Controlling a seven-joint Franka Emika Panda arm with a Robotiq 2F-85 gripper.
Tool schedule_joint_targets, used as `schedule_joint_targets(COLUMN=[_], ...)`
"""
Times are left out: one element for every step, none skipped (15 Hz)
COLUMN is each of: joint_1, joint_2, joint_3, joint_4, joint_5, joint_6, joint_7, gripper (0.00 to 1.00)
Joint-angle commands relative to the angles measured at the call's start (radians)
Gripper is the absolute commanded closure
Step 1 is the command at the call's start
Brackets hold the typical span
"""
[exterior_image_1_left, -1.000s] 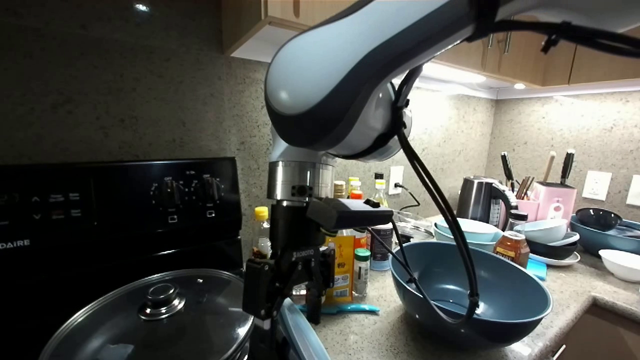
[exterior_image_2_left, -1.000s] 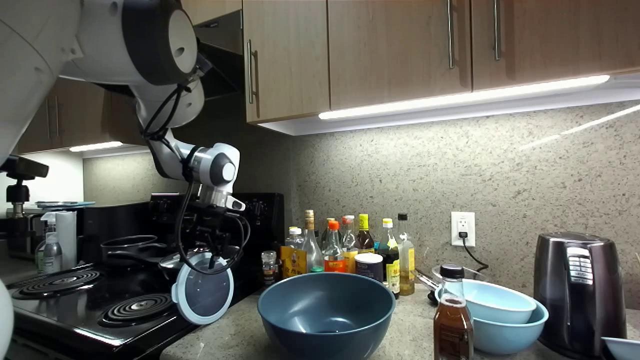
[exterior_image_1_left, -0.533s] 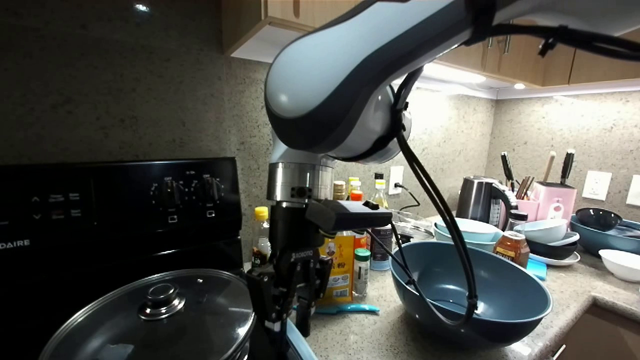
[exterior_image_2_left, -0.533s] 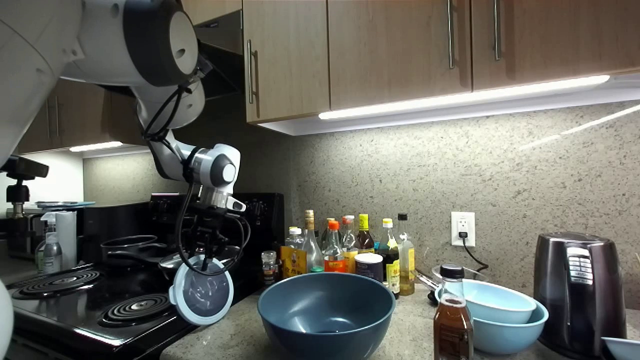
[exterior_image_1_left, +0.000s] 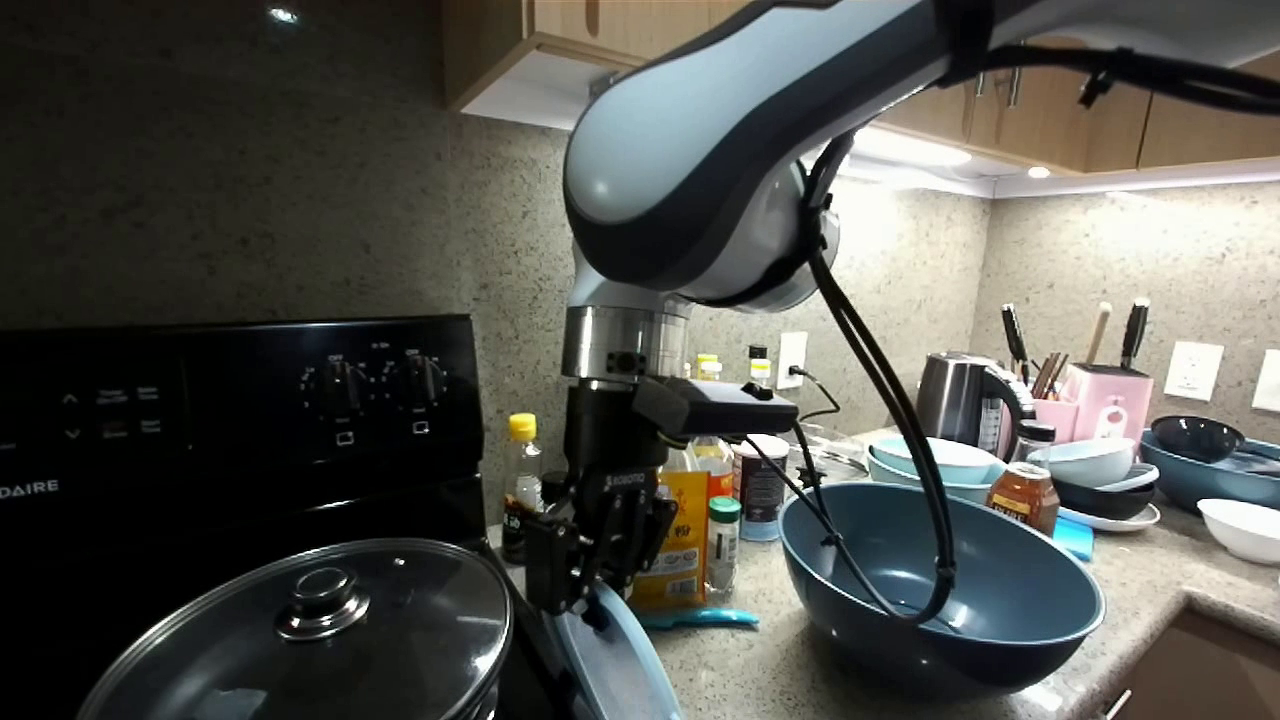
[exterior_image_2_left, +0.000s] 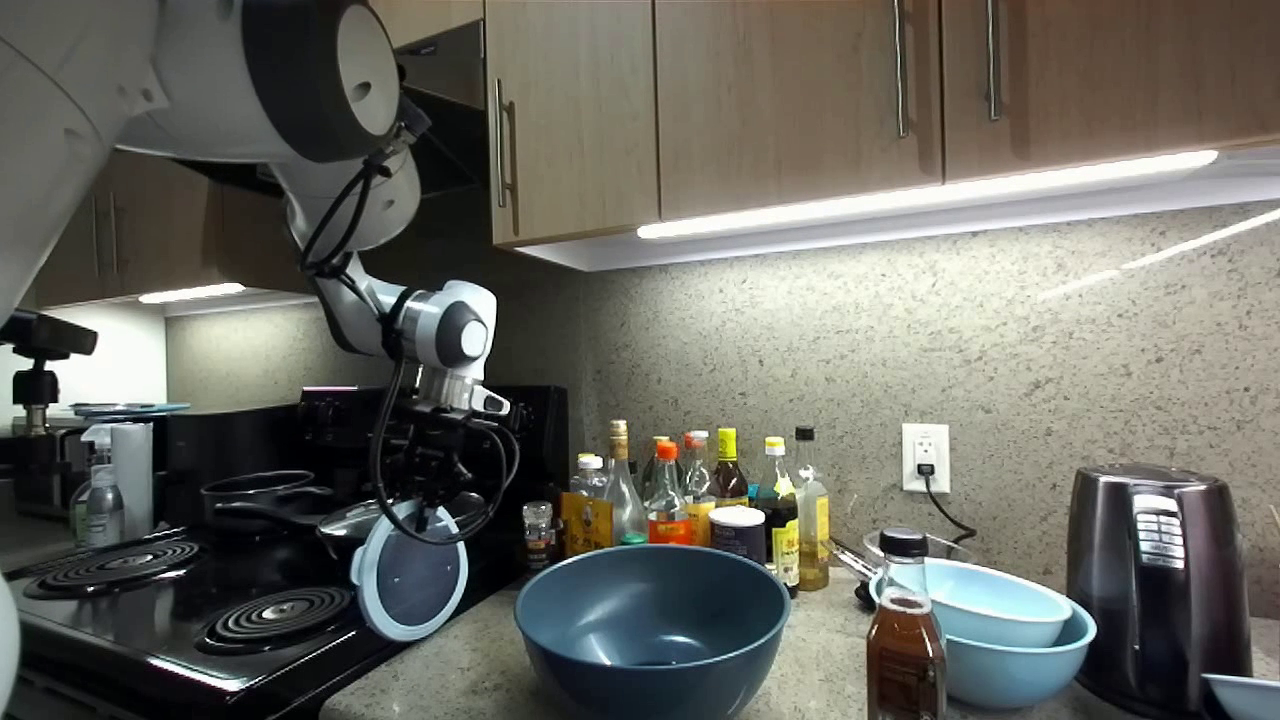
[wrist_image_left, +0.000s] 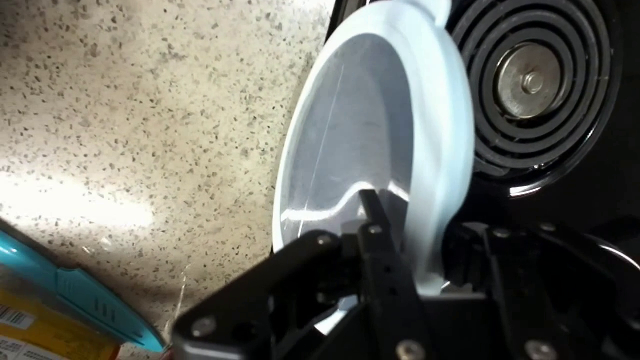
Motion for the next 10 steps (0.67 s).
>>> schedule_joint_targets(joint_1=[0.011,0.014,0.021,0.025,0.032,0.037,0.044,0.049,0.055,0.061], joint_2=[-0.094,-0.113,-0.142,-0.162,-0.184,-0.202,-0.221,-0.238,-0.256,-0.271], joint_3=[0.006,0.002,-0.001,-0.001,0.0,0.001,0.002,0.003,0.005,0.006], joint_4=[-0.093,-0.11,-0.137,-0.153,-0.17,-0.183,-0.196,-0.207,-0.218,-0.229], joint_5=[-0.003,-0.017,-0.037,-0.051,-0.07,-0.091,-0.113,-0.133,-0.149,-0.167], joint_6=[0.099,0.12,0.153,0.175,0.197,0.213,0.227,0.239,0.254,0.266], joint_7=[0.027,0.037,0.059,0.074,0.09,0.105,0.123,0.14,0.16,0.181], gripper=[0.99,0.98,0.98,0.98,0.98,0.98,0.98,0.98,0.99,0.99])
